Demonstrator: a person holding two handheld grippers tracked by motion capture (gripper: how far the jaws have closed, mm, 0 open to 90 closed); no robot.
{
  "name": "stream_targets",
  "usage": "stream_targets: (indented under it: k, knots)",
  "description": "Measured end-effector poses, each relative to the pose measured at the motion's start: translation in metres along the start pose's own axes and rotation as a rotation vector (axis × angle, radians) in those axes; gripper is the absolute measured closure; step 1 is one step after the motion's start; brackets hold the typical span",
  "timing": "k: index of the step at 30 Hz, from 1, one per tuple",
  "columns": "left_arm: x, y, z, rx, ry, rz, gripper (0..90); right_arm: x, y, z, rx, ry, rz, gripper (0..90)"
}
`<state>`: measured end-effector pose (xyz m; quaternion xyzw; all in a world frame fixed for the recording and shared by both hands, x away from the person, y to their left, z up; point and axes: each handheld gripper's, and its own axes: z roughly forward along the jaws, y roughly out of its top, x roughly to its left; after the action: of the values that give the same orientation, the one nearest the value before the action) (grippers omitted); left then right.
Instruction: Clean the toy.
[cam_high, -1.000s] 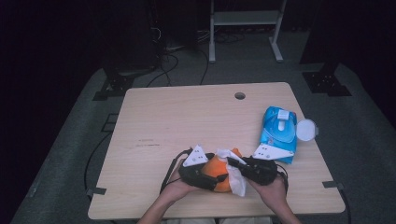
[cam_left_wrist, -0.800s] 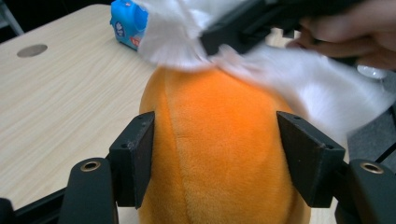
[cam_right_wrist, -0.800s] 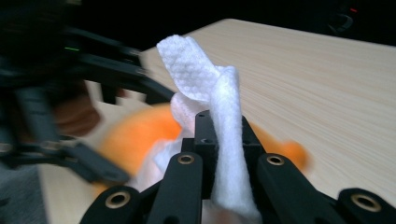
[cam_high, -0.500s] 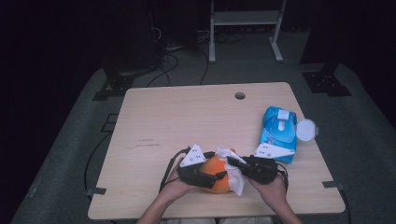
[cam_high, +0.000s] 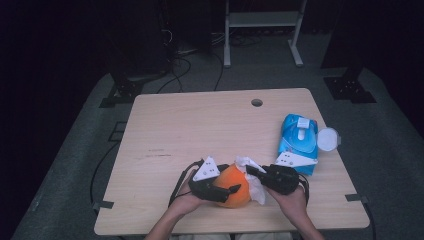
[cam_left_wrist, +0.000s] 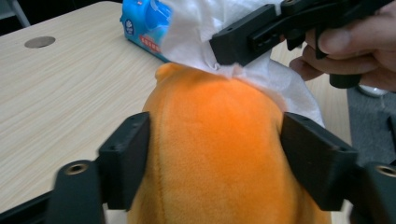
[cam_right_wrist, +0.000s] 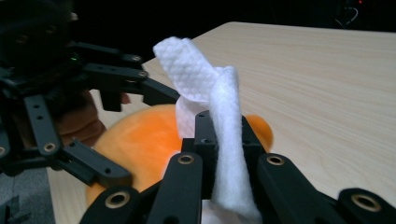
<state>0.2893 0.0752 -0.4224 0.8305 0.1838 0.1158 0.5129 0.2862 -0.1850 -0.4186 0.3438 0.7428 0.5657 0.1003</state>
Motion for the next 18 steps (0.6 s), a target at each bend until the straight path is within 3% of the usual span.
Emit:
stream_targets:
  k: [3, 6, 12, 16, 18]
  knots:
    - [0.005, -0.004, -0.004, 0.002, 0.004, -0.012, 30.9, -0.016, -0.015, 0.002, 0.010, -0.006, 0.087, 83.0]
    - [0.012, -0.009, -0.006, -0.007, -0.012, -0.054, 31.1, -0.025, -0.025, 0.003, 0.025, 0.004, 0.165, 83.0]
    - [0.015, -0.012, -0.008, -0.010, -0.013, -0.063, 30.9, -0.009, -0.012, 0.003, -0.006, 0.031, 0.101, 83.0]
    - [0.015, -0.012, -0.009, -0.008, -0.024, -0.066, 30.9, -0.019, -0.023, 0.006, 0.050, -0.036, 0.096, 83.0]
    - [0.015, -0.012, -0.010, -0.008, -0.030, -0.067, 30.8, -0.022, -0.027, 0.007, 0.054, -0.029, 0.130, 83.0]
